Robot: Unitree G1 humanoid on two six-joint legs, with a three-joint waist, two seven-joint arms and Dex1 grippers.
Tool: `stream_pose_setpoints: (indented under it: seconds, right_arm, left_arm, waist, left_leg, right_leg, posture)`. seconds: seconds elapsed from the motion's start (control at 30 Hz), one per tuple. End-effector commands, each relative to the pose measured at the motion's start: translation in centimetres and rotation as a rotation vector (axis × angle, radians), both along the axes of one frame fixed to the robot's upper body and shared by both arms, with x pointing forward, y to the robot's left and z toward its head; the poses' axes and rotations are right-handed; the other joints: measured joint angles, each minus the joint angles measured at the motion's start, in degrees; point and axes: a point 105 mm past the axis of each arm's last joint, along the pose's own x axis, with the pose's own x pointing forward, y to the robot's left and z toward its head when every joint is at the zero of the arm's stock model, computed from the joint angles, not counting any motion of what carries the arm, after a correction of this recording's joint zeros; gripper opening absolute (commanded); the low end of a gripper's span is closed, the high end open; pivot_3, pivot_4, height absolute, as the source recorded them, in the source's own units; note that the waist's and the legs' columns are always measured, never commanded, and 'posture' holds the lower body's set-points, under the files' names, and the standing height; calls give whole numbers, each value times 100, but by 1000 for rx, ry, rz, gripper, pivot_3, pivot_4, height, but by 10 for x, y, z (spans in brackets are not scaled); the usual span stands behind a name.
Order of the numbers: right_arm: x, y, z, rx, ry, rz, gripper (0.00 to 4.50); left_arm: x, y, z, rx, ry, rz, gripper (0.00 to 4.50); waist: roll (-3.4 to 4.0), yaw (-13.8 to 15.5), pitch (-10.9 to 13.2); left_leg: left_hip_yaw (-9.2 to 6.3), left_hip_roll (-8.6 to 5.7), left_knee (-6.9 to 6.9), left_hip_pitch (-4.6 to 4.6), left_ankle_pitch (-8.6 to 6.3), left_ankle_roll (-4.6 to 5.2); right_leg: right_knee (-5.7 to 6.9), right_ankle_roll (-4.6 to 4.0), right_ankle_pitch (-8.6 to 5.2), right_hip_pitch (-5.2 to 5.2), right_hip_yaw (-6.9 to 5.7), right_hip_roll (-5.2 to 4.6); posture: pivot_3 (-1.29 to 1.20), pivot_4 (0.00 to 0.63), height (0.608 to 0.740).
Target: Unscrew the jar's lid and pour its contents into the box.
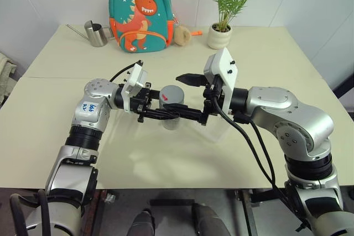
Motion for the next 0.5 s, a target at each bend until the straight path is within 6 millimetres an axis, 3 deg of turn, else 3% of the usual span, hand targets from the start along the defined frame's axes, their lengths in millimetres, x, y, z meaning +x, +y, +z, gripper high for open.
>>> stream_pose_setpoints:
  seconds: [0.03, 0.23, 0.33, 0.4, 0.5]
  right_arm:
    - [-10, 2, 13, 18, -59, 35, 4468]
    - [-11, 3, 12, 16, -56, 39, 4468]
    - [-11, 3, 12, 14, -56, 41, 3935]
    - [-11, 3, 11, 7, -53, 42, 3304]
    - [-12, 3, 9, -4, -50, 48, 3304]
  left_arm:
    - [-3, 0, 12, -3, -54, -25, 1940]
    - [-3, 0, 11, -2, -55, -23, 1940]
    - [-3, 0, 12, -3, -55, -22, 1940]
    - [-3, 0, 11, -2, -55, -21, 1940]
    - [-3, 0, 11, -3, -55, -20, 1940]
  waist:
    - [0, 0, 0]
    - [0, 0, 0]
    - [0, 0, 0]
    - [0, -1, 0]
    - [0, 1, 0]
  left_leg:
    - [0, 0, 0, 0, 0, 0]
    - [0, 0, 0, 0, 0, 0]
    - [0, 0, 0, 0, 0, 0]
    - [0, 0, 0, 0, 0, 0]
    - [0, 0, 0, 0, 0, 0]
  right_leg:
    - [0, 0, 0, 0, 0, 0]
    - [0, 0, 0, 0, 0, 0]
    - [0, 0, 0, 0, 0, 0]
    - [0, 0, 0, 0, 0, 0]
    - [0, 0, 0, 0, 0, 0]
  posture:
    - [0, 150, 740]
    - [0, 150, 740]
    - [0, 150, 740]
    - [0, 150, 740]
    - [0, 150, 740]
